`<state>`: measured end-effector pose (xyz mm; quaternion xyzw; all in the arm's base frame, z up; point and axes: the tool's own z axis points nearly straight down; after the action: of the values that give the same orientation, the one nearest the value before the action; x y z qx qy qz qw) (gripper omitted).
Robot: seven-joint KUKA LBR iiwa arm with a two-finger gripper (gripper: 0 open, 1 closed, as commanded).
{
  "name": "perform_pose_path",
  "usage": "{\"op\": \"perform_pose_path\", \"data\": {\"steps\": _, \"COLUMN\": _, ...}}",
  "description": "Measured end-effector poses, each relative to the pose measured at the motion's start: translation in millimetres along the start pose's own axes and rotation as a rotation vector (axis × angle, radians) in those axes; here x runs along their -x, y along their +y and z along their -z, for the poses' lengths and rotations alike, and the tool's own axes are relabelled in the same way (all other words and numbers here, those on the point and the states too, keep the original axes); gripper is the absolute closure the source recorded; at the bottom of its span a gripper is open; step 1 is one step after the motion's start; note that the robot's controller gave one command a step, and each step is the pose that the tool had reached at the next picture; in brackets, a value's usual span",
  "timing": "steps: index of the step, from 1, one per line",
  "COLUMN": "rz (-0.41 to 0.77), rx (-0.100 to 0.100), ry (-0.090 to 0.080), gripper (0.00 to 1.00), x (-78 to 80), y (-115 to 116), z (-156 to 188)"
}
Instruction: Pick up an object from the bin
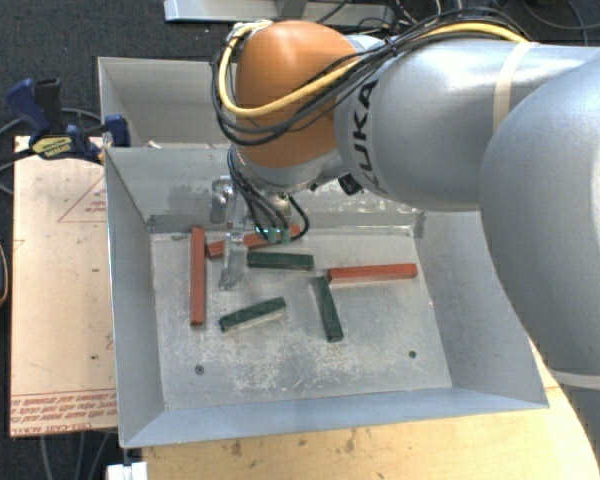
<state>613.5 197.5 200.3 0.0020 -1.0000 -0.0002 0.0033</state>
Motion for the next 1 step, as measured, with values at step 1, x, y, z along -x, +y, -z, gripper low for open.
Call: {"op": "perform_pose_path", "data": {"steps": 1, "rz": 0.504, "rx": 0.001, "ry": -0.006, "gripper": 0.00, "x": 16.3, "y": 20.5, "z": -130.9}}
